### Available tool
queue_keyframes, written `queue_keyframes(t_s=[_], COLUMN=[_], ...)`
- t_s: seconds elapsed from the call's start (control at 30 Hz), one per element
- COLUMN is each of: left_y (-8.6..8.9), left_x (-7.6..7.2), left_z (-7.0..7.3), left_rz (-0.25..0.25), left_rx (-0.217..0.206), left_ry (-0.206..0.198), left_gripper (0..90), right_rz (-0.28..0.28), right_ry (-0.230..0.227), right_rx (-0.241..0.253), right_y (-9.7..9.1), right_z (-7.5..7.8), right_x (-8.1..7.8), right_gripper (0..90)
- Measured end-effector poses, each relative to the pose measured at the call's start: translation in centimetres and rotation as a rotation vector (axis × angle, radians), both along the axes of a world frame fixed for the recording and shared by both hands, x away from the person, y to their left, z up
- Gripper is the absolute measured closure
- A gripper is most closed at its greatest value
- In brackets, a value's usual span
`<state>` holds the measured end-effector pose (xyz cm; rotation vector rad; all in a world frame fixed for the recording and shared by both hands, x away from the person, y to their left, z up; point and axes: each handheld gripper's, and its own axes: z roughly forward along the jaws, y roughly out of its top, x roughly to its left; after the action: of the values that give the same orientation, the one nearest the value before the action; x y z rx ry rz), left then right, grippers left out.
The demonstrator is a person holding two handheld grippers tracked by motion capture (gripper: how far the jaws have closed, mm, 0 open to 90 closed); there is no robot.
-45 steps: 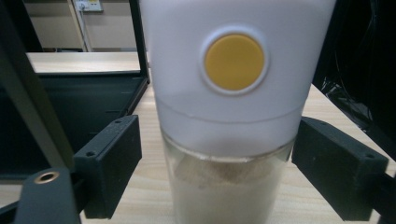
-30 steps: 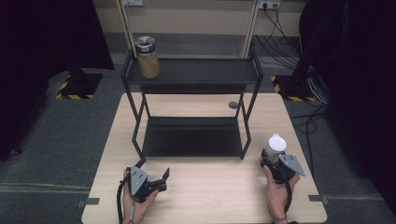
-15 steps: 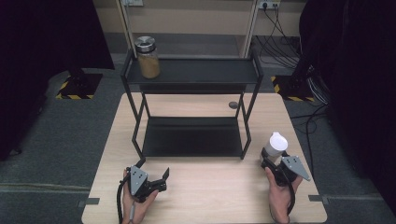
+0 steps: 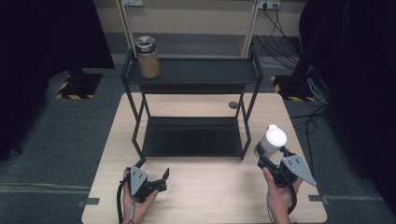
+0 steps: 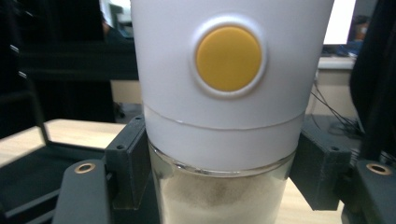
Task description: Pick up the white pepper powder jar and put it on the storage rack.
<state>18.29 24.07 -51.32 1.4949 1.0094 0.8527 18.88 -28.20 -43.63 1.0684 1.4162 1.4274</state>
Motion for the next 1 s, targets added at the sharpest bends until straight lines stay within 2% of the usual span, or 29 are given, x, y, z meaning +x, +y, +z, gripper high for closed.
queue_keyframes(t_s=[0.17,0.3,0.5,0.7,0.87,1.0], left_y=[0.0,0.0,0.0,0.0,0.0,0.0], left_x=[0.0,0.0,0.0,0.0,0.0,0.0], left_z=[0.0,0.0,0.0,0.0,0.0,0.0], left_rz=[-0.001,0.0,0.0,-0.004,-0.004,-0.005], left_rx=[0.005,0.002,0.004,0.009,0.008,0.008], left_ry=[-0.002,-0.001,-0.003,-0.006,-0.005,-0.004], left_gripper=[0.4,0.4,0.4,0.3,0.3,0.3], right_rz=[0.046,0.106,0.176,0.195,0.198,0.202], right_ry=[-0.029,-0.049,-0.051,-0.029,-0.014,-0.008], right_rx=[0.002,-0.018,-0.032,-0.046,-0.049,-0.058], right_y=[0.8,1.6,3.3,4.9,5.5,5.9], right_z=[0.8,1.6,2.2,2.0,1.8,2.2], right_x=[-0.4,-0.4,0.5,1.5,2.0,2.5], right_gripper=[30.5,30.6,30.6,30.6,30.6,30.6])
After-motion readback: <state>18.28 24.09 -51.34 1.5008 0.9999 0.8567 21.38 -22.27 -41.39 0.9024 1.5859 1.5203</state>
